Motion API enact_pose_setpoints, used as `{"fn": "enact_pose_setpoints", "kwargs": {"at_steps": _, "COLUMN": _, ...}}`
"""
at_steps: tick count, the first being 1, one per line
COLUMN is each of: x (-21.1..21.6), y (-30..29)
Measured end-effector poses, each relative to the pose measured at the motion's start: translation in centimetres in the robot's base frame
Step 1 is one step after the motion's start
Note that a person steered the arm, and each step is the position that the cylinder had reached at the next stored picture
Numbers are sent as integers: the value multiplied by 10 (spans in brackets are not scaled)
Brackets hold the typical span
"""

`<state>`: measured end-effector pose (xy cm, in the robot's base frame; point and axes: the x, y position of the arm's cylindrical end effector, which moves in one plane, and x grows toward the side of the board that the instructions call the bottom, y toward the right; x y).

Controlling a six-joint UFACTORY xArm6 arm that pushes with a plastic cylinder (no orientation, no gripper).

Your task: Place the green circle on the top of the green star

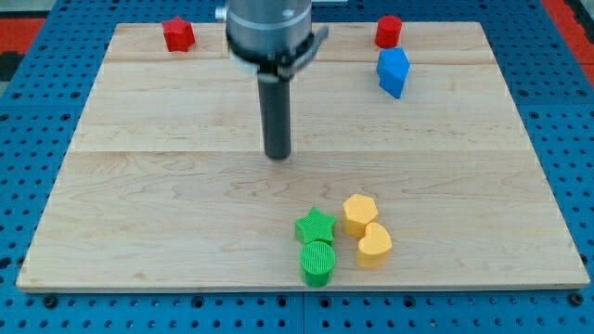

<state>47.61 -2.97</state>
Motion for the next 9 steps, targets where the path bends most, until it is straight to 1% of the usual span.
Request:
{"fn": "enact_pose_setpoints", "kwargs": {"at_steps": 2, "x": 129, "y": -41}}
{"fn": "enact_pose_setpoints", "kwargs": {"at_steps": 3, "x": 143, "y": -38}}
{"fn": "enact_pose_setpoints", "kwargs": {"at_steps": 4, "x": 143, "y": -38}}
{"fn": "enact_pose_setpoints", "kwargs": {"at_steps": 6, "x": 142, "y": 29}}
{"fn": "enact_pose_setpoints", "kwargs": {"at_steps": 7, "x": 142, "y": 52}}
{"fn": "enact_pose_setpoints", "kwargs": {"at_steps": 8, "x": 143, "y": 101}}
{"fn": "enact_pose_setpoints", "kwargs": {"at_steps": 9, "x": 141, "y": 127}}
